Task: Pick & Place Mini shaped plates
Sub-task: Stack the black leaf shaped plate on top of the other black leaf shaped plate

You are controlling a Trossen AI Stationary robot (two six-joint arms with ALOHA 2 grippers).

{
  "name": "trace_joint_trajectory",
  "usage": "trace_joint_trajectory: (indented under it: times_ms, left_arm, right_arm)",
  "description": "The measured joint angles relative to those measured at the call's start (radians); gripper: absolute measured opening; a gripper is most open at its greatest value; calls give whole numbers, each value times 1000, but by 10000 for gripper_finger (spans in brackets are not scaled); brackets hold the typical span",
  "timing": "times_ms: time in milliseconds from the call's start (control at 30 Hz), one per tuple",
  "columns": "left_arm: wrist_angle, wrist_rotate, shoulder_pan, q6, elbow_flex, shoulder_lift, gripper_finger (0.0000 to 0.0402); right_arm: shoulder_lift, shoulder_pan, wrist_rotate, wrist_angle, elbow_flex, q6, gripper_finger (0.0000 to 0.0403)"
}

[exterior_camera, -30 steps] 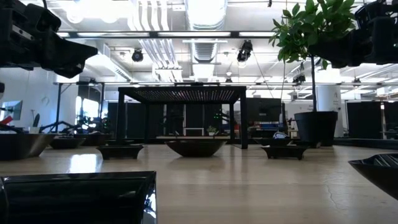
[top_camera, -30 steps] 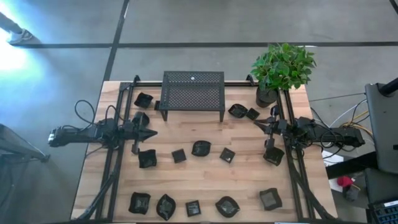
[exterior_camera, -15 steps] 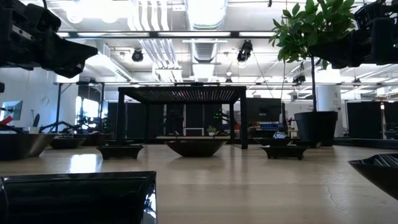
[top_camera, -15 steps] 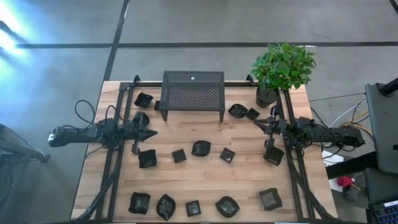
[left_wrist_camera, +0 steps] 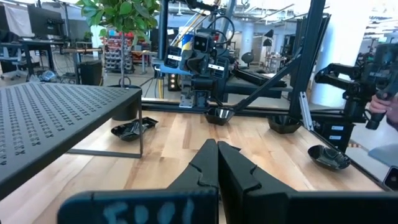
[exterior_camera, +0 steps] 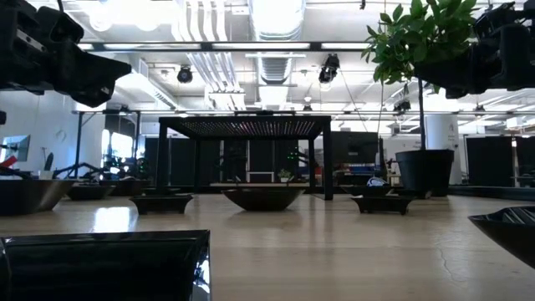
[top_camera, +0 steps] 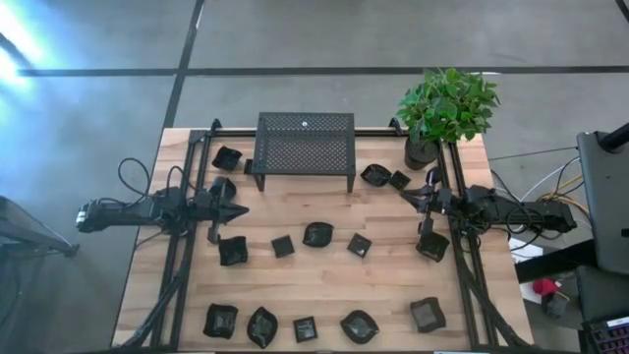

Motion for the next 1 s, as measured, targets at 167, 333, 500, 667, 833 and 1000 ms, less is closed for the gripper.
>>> trace_joint_trajectory:
  times_ms: [167, 333, 500, 667, 833, 1000]
  left_arm:
    - [2, 0, 0, -45, 0, 0, 0]
    - [8, 0, 0, -10, 0, 0, 0]
    - [7, 0, 0, 13, 0, 0, 0]
    - [7, -25, 0, 61, 0, 0, 0]
    - [8, -79, 0, 75, 0, 0, 0]
    - [8, -80, 0, 102, 0, 0, 0]
  right_arm:
    - [0, 0, 0, -9, 0, 8, 28]
    - [0, 0, 0, -8, 0, 25, 28]
    - [0, 0, 0, -6, 0, 26, 28]
    - [0, 0, 0, -5, 0, 24, 28]
    - [0, 0, 0, -4, 6, 24, 28]
    - [19, 0, 41, -4, 39, 3, 28]
